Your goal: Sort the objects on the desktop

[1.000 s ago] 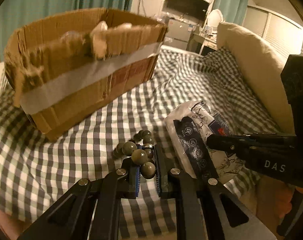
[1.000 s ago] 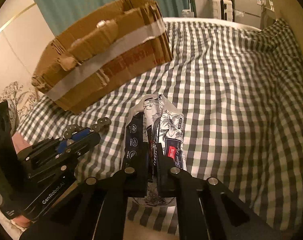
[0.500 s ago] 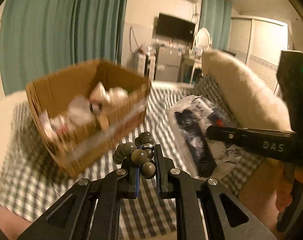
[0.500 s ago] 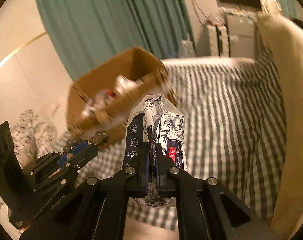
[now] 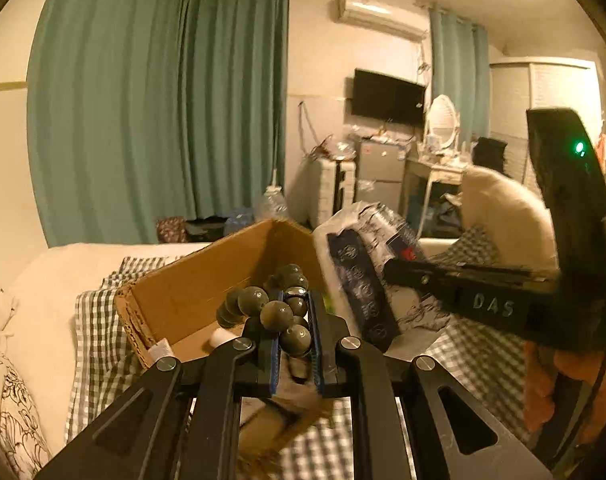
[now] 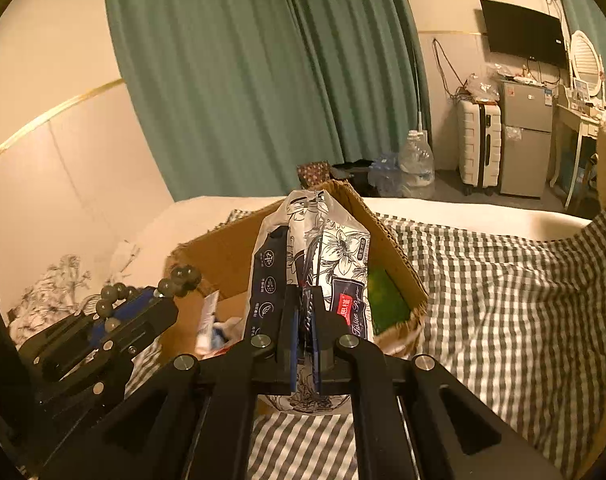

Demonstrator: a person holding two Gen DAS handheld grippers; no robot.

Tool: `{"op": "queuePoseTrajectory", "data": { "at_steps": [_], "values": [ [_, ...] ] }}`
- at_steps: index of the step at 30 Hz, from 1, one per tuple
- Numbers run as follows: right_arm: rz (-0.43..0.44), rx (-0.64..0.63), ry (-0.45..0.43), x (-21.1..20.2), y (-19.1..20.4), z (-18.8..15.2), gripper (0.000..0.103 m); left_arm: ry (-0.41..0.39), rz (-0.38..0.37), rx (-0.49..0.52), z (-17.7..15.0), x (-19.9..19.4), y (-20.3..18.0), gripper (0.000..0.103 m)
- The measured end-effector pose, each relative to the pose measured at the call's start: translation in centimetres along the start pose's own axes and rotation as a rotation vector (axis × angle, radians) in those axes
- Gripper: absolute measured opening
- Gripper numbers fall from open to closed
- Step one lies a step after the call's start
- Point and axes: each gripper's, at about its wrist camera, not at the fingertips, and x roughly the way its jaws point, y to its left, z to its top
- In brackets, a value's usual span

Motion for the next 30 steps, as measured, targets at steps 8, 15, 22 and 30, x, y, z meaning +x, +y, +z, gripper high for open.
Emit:
{"op": "queuePoseTrajectory", "data": {
  "at_steps": [8, 15, 22, 30],
  "values": [
    [-0.050, 0.023, -0.016, 3.6, -1.9, 0.7, 0.091, 0.060, 0.087, -0.051, -1.1, 5.5, 2.4, 0.057],
    [-0.173, 0.040, -0.142, -1.0, -4.6, -3.4, 0.103, 0.008, 0.170, -0.221, -4.6, 3.0, 3.5, 0.103],
    [-0.262, 0.100, -0.044, -3.5, -6.6, -11.1, 0.103, 0.003, 0.196, -0.136, -8.1, 0.5, 0.1, 0.103],
    [-0.297, 0.044, -0.044, -4.4, -5.1, -11.9, 0.103, 0.045, 0.256, -0.192, -8.4, -0.6, -0.7, 0.103]
  ]
}}
